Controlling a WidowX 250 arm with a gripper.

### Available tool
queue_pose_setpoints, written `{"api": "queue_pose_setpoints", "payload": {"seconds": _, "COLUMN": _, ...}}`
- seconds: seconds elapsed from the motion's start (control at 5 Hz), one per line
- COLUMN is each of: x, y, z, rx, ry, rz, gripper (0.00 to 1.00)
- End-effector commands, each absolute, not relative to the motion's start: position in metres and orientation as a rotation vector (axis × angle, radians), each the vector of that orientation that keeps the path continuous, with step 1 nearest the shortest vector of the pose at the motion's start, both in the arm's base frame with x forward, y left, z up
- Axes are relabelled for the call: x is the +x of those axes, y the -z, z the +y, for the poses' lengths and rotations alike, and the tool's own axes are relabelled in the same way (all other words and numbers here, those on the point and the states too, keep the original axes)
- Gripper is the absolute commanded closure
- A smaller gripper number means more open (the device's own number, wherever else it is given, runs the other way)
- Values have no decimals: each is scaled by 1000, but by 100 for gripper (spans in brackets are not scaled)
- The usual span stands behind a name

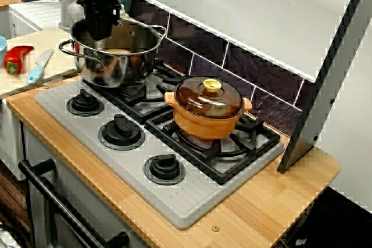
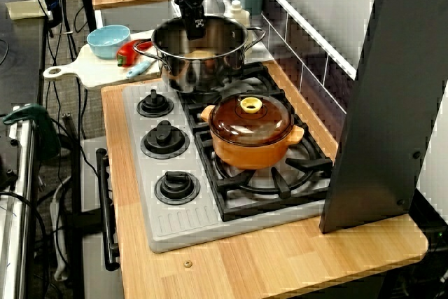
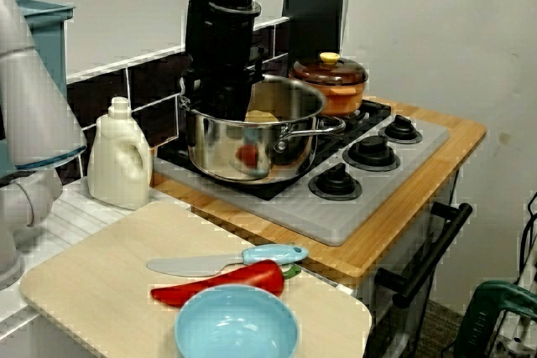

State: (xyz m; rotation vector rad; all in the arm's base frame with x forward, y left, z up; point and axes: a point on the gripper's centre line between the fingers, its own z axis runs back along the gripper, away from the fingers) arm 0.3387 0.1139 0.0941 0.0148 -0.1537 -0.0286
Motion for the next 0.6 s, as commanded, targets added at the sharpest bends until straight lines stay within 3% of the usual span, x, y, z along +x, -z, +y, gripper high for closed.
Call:
{"api": "queue_pose_setpoints", "payload": {"seconds": 0.0, "x": 349, "y": -110, "z": 106, "rx": 53, "ry": 35, "rz": -197, "gripper": 100}}
{"api": "queue_pose_setpoints", "payload": {"seconds": 0.4, "x": 353, "y": -113, "z": 85, "rx": 42, "ry": 68, "rz": -190, "gripper": 100}}
